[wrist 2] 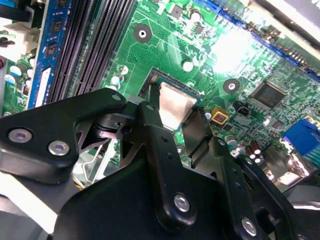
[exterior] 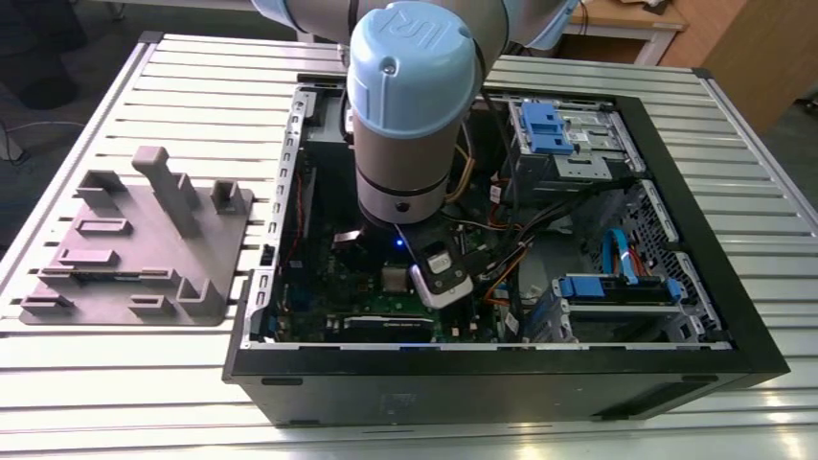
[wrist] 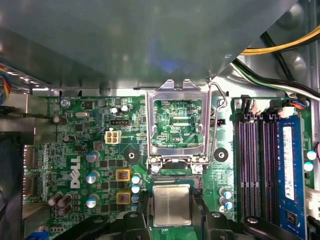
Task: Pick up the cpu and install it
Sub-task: 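Place the cpu into insertion slot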
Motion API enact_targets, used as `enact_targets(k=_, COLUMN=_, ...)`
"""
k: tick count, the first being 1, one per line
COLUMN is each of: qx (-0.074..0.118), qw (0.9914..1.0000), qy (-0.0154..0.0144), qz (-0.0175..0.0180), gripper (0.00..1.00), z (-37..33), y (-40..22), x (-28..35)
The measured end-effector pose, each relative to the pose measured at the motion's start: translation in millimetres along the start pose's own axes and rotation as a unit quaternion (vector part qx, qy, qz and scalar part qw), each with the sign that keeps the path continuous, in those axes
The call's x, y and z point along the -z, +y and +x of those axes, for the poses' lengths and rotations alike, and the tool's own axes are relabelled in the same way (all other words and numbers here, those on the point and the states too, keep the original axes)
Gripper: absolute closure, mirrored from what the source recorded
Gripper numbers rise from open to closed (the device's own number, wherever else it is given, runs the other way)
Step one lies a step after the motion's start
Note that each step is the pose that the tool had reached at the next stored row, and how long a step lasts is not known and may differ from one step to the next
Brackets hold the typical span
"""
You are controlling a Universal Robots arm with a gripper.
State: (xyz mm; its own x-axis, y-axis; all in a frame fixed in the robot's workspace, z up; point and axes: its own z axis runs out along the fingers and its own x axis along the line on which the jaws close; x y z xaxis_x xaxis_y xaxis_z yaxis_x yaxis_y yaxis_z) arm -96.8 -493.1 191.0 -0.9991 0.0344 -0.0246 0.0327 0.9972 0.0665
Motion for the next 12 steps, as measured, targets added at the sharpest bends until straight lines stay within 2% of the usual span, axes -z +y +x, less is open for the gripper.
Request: enact_targets(k=12, qx=0.000, qw=1.00000, qy=0.0001, qz=0.0003, gripper=0.56, z=0.1, y=-0.2, x=-1.1)
